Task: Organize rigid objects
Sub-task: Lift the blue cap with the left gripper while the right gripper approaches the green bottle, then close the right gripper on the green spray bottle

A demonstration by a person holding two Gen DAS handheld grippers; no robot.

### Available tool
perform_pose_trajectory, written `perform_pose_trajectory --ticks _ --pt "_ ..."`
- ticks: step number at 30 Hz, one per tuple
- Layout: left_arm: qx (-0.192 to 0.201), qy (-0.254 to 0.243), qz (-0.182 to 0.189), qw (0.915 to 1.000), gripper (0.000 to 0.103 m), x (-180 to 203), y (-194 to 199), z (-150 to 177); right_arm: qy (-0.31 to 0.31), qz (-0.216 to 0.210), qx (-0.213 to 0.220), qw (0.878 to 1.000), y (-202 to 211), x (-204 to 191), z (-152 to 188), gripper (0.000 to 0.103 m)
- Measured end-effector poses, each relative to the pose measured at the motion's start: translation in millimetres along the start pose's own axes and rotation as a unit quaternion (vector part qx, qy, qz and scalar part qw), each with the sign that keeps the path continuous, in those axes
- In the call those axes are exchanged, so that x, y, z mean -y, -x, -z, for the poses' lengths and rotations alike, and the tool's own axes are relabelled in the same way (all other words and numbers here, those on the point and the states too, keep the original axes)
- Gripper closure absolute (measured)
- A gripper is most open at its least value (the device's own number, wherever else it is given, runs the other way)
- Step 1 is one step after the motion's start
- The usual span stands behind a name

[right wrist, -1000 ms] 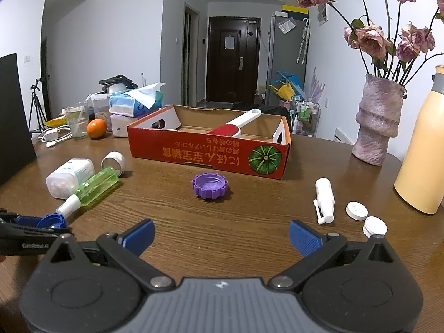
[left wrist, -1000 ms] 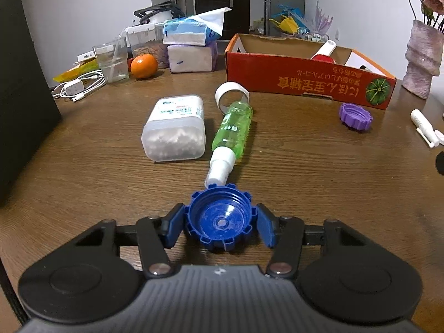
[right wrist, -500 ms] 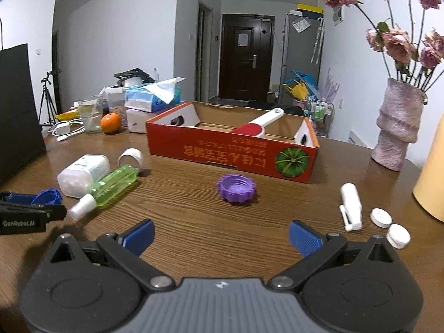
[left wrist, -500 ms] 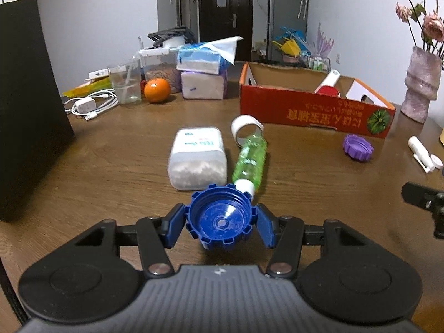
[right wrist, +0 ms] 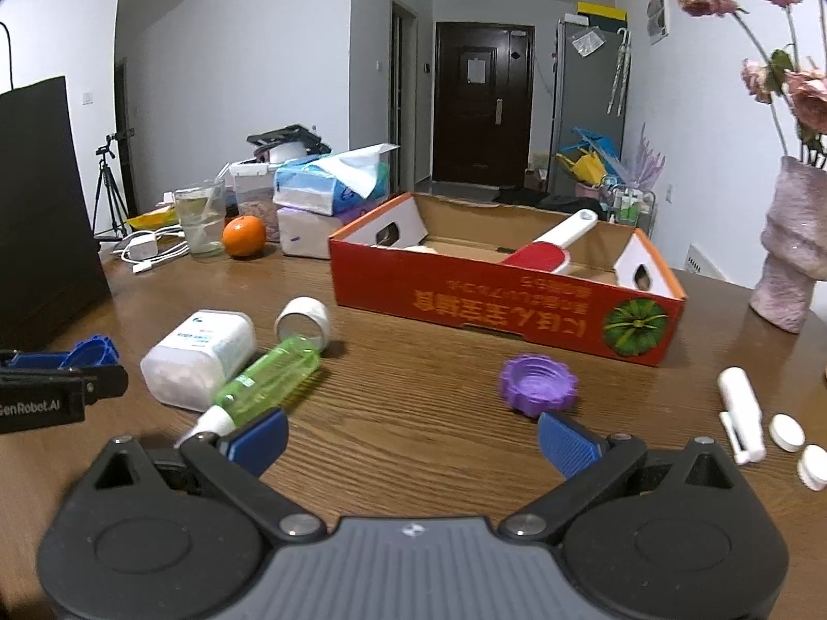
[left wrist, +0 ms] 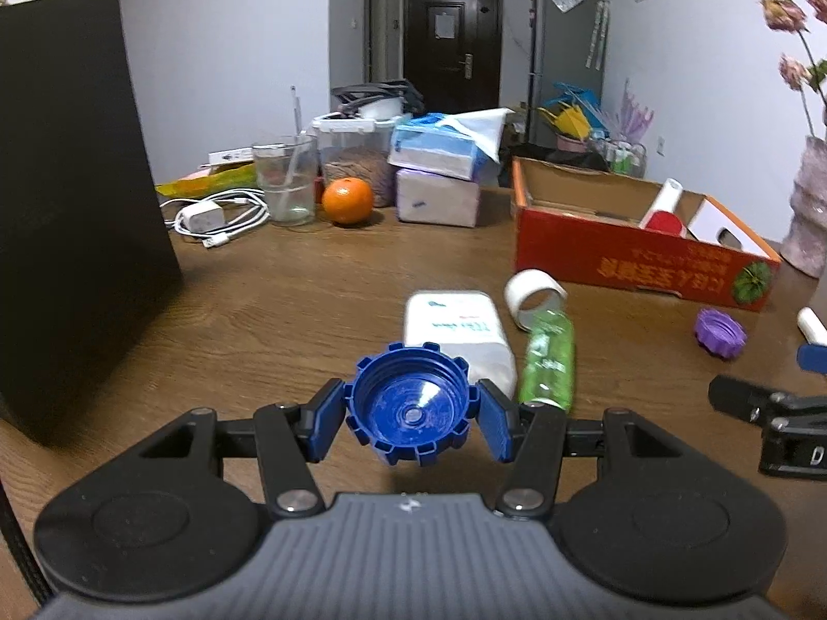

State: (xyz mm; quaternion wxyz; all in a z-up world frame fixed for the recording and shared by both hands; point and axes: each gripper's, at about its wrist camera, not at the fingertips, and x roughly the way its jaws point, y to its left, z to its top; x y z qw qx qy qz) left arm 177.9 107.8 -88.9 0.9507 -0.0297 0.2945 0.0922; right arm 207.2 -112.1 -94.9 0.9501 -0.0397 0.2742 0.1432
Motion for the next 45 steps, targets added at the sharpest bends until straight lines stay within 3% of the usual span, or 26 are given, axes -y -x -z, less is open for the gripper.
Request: perform_pose_trajectory --ticks 7,18,27,30,33,35,45 --pt "0.011 0.011 -0.014 0.9998 0.047 -20 -10 -13 0.0 -0.027 -0.013 1.0 -29 -28 -12 0.002" --pt "0.022 0.011 -0.033 0.9992 0.047 -41 -28 -34 -0.013 -0.025 -0.04 0.999 -76 -61 -28 0.016" --pt "0.006 0.032 -0.027 0.9991 0.047 -54 -45 -31 -0.029 -0.035 -0.063 0.997 -103 -70 -25 0.029" --pt "0.004 0.036 -0.027 0.999 0.047 -57 -46 -30 -0.033 -0.047 -0.071 0.996 -108 -69 -23 0.037" --pt "0.005 0.035 -0.028 0.999 0.047 -56 -47 -29 -0.028 -0.045 -0.074 0.996 -112 -70 -19 0.054" --pt "0.005 0.032 -0.029 0.999 0.047 -55 -47 -28 -0.028 -0.046 -0.068 0.996 -113 -68 -19 0.073" --pt "0.009 0.029 -0.035 0.9989 0.047 -52 -47 -27 -0.042 -0.063 -0.057 0.995 -109 -58 -19 0.073"
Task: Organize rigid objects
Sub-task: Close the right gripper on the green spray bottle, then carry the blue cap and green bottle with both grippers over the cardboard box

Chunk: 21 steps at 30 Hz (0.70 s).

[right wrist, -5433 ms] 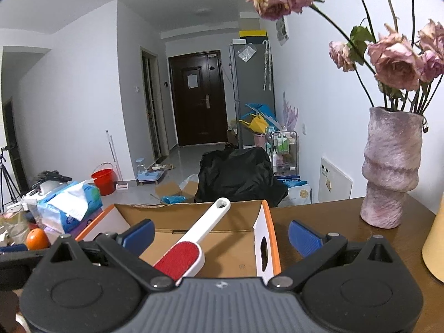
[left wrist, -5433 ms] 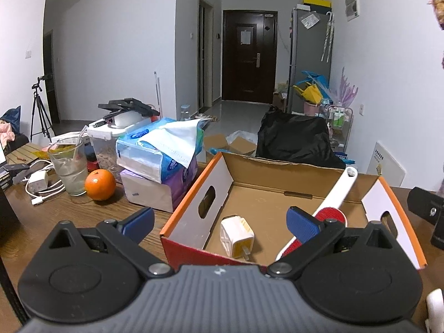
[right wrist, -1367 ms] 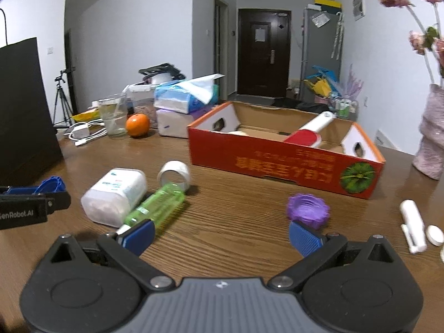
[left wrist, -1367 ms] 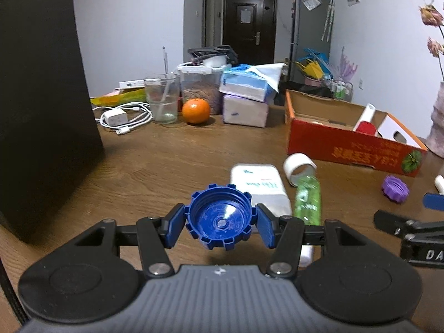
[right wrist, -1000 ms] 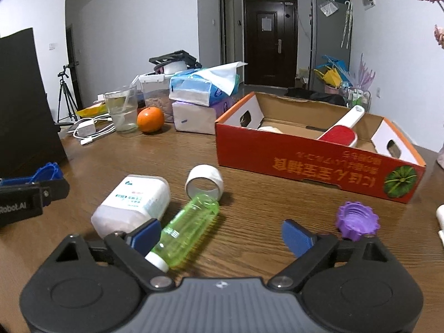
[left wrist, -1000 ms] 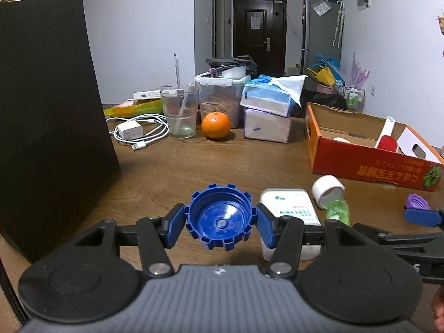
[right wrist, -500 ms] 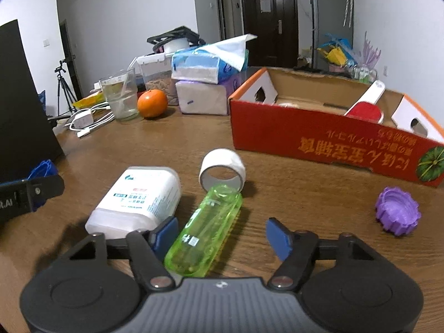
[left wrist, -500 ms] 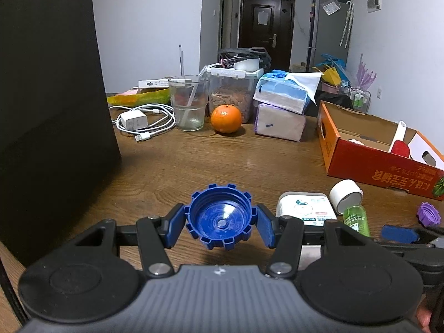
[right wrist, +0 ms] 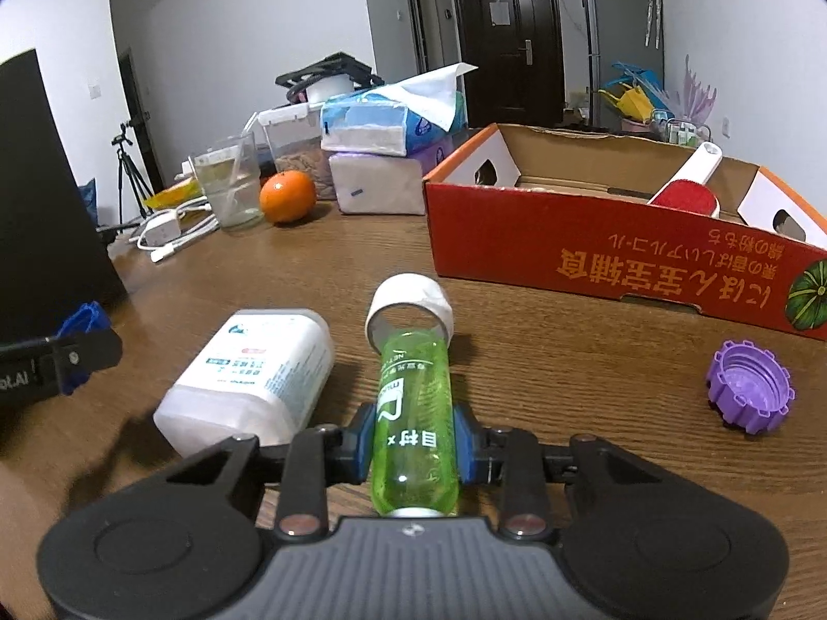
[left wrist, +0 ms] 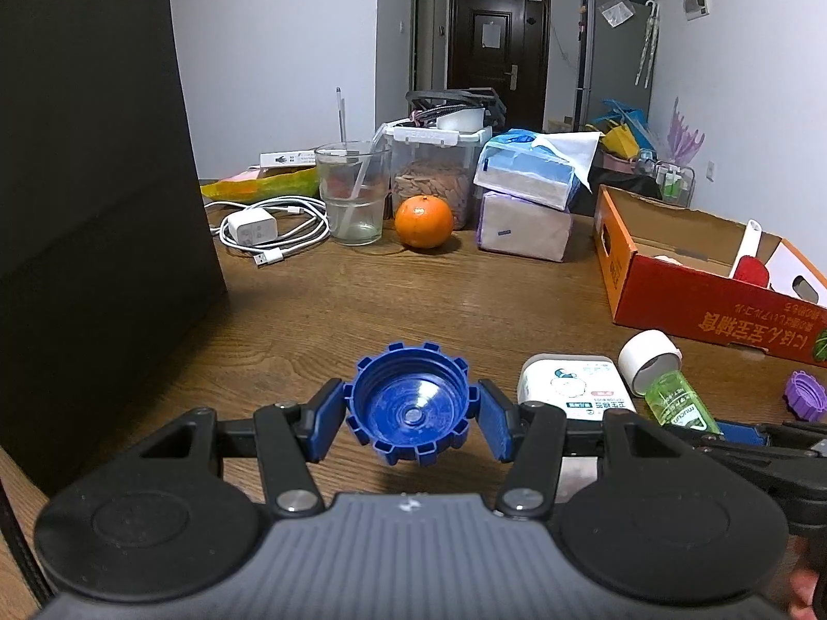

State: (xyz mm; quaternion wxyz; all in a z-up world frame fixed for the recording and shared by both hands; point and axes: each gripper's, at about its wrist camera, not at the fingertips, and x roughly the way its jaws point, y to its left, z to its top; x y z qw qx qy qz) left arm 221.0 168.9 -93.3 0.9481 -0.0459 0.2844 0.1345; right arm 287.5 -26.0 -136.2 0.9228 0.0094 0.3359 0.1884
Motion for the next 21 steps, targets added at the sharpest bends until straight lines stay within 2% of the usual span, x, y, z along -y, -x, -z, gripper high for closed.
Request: perform_pose_trajectory --ticks 14,21 --pt "0.002 -0.007 0.011 0.9999 0.047 25 5 -7 -0.027 -0.008 0.052 0.998 31 25 -16 0.073" --pt "0.017 -0.016 0.024 0.9994 0.047 52 15 -20 -0.046 -0.003 0.08 0.996 47 47 -27 0.073"
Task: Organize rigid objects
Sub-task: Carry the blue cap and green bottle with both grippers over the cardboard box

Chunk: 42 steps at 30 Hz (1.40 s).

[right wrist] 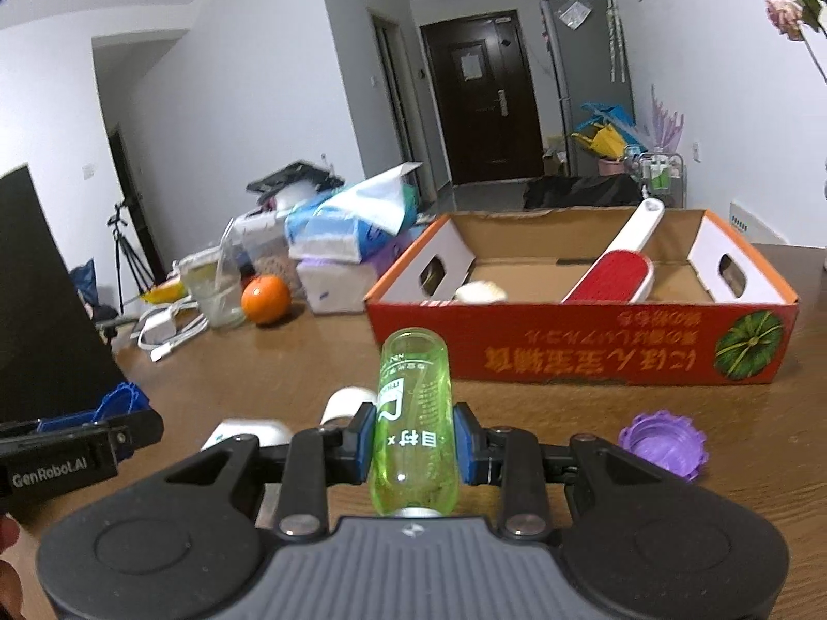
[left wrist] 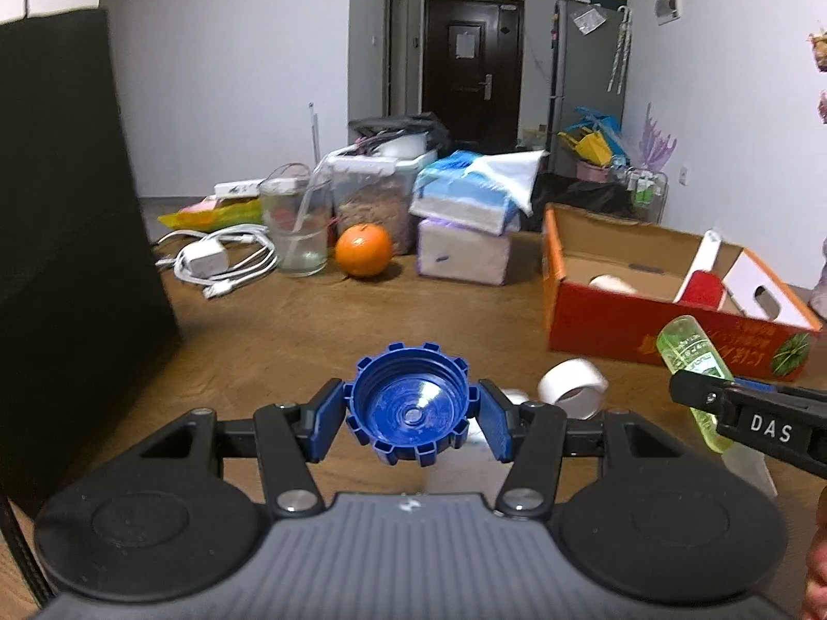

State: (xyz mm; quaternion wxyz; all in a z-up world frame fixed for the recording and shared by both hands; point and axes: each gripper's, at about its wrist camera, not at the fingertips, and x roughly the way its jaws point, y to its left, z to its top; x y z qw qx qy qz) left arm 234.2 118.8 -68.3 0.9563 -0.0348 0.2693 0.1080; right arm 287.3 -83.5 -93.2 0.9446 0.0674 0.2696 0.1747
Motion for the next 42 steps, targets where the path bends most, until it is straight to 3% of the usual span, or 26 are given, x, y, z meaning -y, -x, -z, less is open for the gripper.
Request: perform_pose_trajectory --ticks 19,42 --pt "0.045 0.004 0.054 0.9975 0.047 103 -7 -53 -0.053 0.03 0.071 0.996 20 74 -49 0.073" --pt "0.049 0.027 0.056 0.9969 0.047 179 -80 -92 -0.089 0.071 0.106 0.988 -7 145 -93 0.073"
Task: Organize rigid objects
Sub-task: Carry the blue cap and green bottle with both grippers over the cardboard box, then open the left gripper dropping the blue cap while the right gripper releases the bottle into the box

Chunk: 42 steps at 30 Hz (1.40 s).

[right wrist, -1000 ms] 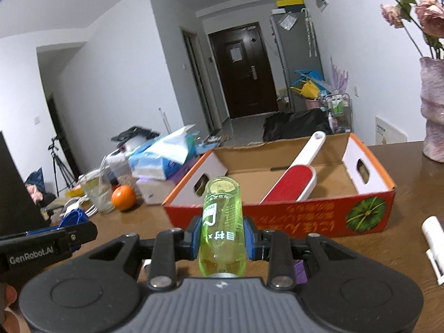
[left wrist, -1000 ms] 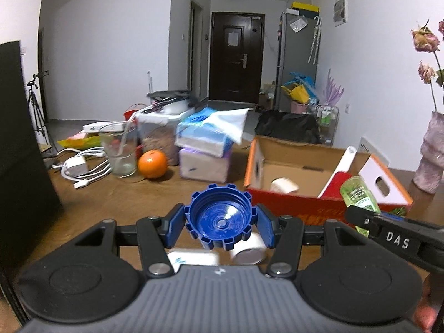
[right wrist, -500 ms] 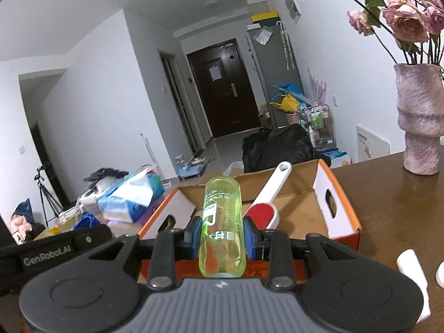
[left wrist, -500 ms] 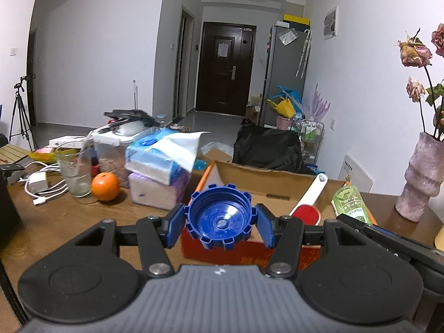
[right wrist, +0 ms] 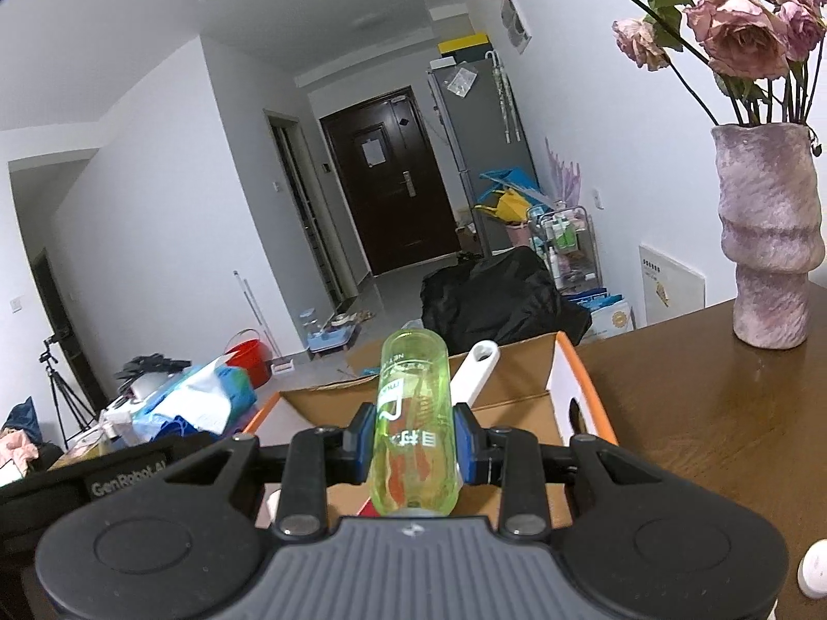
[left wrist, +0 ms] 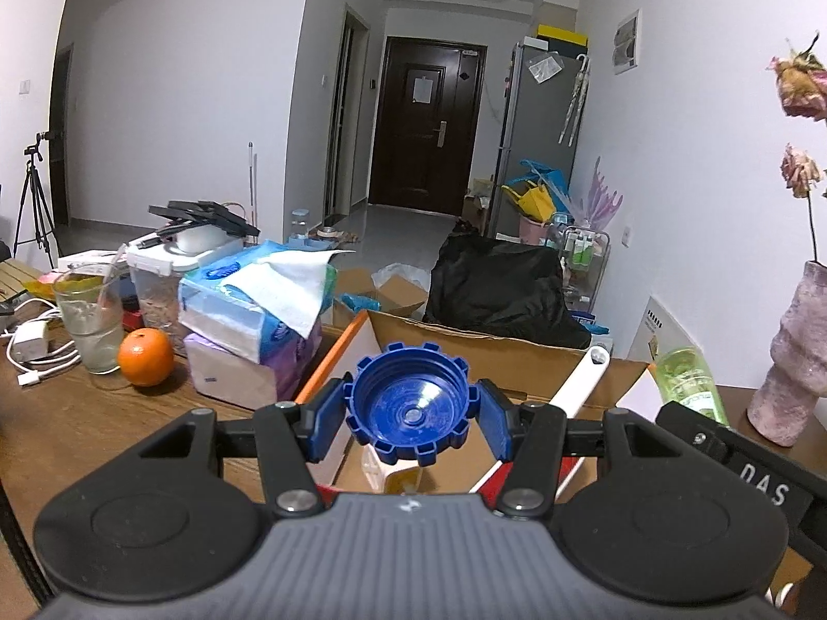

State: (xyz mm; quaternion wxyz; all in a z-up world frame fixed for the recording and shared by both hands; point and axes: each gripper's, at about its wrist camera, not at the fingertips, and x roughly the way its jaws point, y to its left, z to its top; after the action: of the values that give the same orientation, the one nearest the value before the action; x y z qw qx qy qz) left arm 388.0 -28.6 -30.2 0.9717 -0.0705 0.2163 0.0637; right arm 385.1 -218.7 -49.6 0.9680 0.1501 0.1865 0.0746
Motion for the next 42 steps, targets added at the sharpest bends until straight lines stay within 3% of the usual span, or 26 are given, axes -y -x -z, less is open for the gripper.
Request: perform_pose_trajectory --ticks 21,34,36,37,38,39,40,42 --pt "-0.035 -0.011 -0.028 0.9989 0.047 17 -90 -3 0.0 0.051 0.004 0.999 -71 31 -15 0.073" --pt "-0.042 -0.035 -0.032 0.998 0.047 17 -104 1 0.015 0.065 -0.021 0.998 -91 34 -10 0.073" --pt "-0.047 -0.036 -0.028 0.9979 0.04 16 -105 1 0.013 0.069 -0.033 0.997 -93 34 -9 0.072" --pt "-0.047 -0.038 -0.035 0.9976 0.026 16 -105 2 0.012 0.076 -0.033 0.996 -93 34 -9 0.069" --pt "-0.046 -0.039 -0.045 0.9972 0.012 15 -106 2 0.014 0.083 -0.033 0.996 -93 34 -9 0.052" --pt "-0.042 -0.04 -0.055 0.9968 0.008 14 -106 3 0.016 0.089 -0.033 0.995 -93 34 -10 0.04" --pt "-0.038 -0.041 -0.061 0.9966 0.004 13 -106 2 0.017 0.095 -0.028 0.995 -92 33 -10 0.019" --pt "-0.035 -0.042 -0.065 0.9964 0.0 12 -105 2 0.022 0.1 -0.019 0.995 -90 32 -10 0.015"
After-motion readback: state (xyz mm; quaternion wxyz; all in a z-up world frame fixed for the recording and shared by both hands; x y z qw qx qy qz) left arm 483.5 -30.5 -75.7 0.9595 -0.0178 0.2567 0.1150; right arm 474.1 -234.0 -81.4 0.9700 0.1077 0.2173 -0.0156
